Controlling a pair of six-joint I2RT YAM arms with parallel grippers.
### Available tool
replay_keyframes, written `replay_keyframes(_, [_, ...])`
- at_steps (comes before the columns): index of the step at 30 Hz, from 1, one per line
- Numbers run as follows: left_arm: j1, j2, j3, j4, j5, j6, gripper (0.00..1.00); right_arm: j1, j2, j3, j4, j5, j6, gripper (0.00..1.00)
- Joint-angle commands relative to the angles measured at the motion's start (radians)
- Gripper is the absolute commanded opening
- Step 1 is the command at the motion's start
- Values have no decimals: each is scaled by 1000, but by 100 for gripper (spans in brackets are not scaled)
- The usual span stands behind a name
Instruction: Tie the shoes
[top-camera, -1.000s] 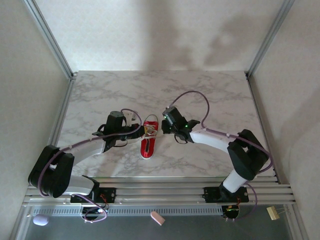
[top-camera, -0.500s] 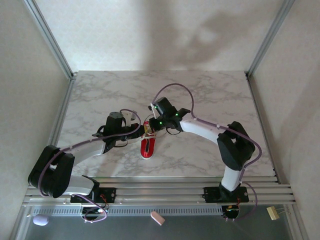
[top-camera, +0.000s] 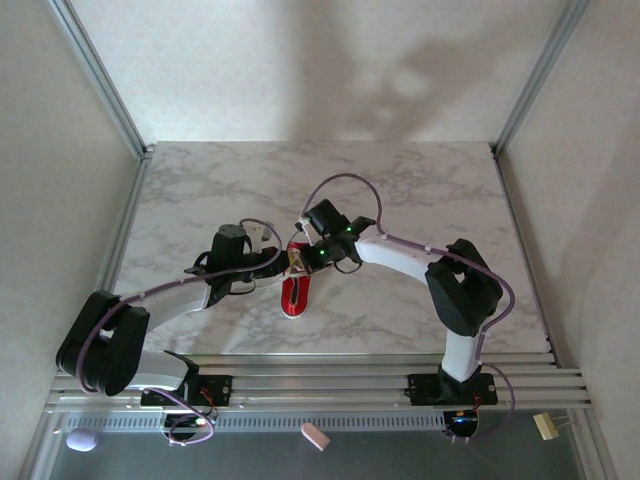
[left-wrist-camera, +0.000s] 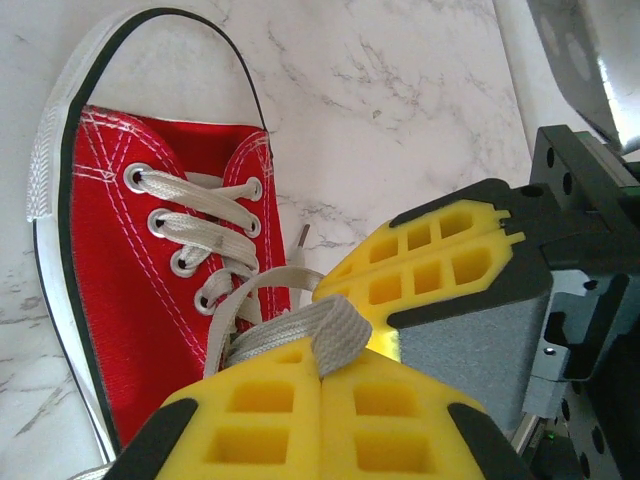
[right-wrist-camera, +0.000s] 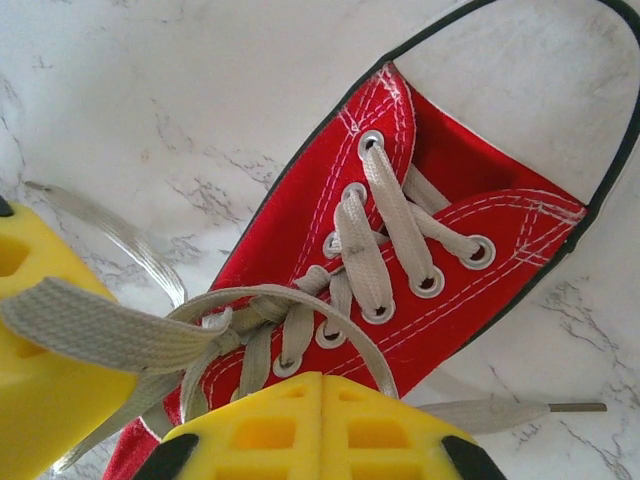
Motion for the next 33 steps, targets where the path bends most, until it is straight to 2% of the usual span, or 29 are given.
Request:
replay_keyframes(1, [2,-21,-18,24,-6,-9,0,4,20,35,-11,15,-19,0])
replay_keyframes(11, [3,-28,-25,24,-11,-12,0,4,44,52,-47,-12,-42,0])
replay_keyframes(25, [2,-26,-23,24,-17,-8,0,4,23,16,-34,-137,-82,0])
replay_keyframes(33, [9,-50,-42,54,-77,-35,0,3,22,-15,-11,-130,-81,0])
